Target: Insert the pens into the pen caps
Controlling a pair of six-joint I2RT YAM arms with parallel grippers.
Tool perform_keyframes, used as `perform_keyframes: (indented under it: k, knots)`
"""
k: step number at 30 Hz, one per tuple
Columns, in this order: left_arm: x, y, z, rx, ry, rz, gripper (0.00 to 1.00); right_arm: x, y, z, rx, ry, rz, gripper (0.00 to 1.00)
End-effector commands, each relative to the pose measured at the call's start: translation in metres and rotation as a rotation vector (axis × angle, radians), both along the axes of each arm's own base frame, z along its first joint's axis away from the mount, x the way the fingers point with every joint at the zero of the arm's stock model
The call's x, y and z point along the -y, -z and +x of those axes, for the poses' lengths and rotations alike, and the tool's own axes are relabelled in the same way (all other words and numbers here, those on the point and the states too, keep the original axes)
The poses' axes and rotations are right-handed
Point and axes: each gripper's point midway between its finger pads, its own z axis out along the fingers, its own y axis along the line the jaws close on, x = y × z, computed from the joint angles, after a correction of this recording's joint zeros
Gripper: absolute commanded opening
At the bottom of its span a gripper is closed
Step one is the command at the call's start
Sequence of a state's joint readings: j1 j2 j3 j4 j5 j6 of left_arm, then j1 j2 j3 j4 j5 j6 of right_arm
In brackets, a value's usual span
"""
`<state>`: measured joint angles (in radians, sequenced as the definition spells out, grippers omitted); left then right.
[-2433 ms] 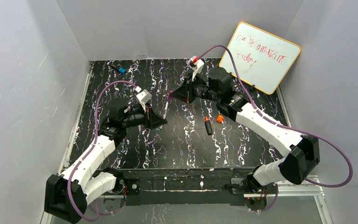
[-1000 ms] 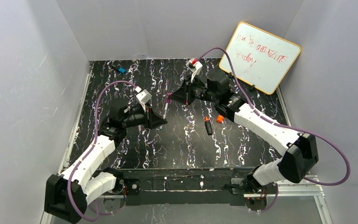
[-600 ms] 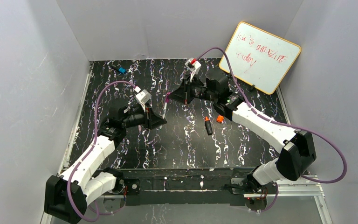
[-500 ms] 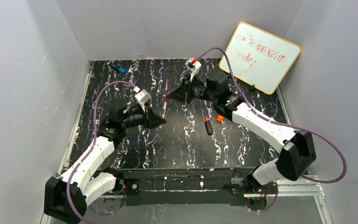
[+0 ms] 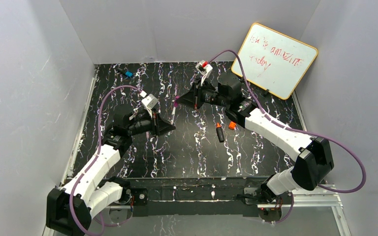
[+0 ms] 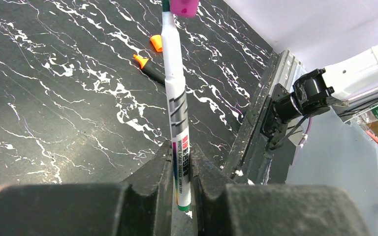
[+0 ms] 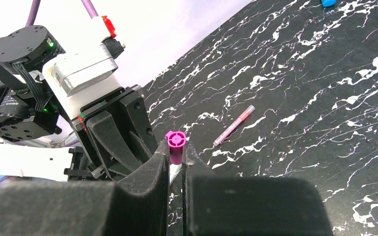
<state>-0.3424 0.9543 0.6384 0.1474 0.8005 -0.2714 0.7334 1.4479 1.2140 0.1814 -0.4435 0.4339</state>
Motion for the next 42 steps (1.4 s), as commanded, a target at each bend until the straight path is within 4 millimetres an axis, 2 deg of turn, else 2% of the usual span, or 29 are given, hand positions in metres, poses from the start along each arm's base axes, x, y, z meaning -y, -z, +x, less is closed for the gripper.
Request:
perform_keyframes:
  k: [1,10,18,23,27,36,42]
  knots:
    - [0.007,-0.04,-0.017,0.147,0.103,-0.078,0.0,0.001,0.015,0.012,0.009,0.047,-0.046,0.14]
    - [0.008,-0.024,-0.022,0.086,0.11,-0.065,0.0,-0.001,-0.007,0.021,0.051,0.064,-0.007,0.14]
    - [0.005,-0.003,-0.011,0.016,0.06,0.012,0.0,0.001,-0.041,0.018,0.103,0.052,0.05,0.14]
    - [0.002,0.007,-0.004,-0.012,0.033,0.059,0.0,0.006,-0.054,0.015,0.125,0.054,0.066,0.14]
    - [0.0,0.008,-0.002,-0.012,0.022,0.072,0.0,0.008,-0.049,0.015,0.113,0.052,0.05,0.14]
    - [0.0,0.002,-0.002,0.018,0.019,0.068,0.0,0.011,-0.02,0.007,0.046,0.034,0.015,0.14]
    - [-0.001,-0.001,-0.003,0.03,0.016,0.062,0.0,0.008,-0.01,0.004,0.011,0.013,0.018,0.14]
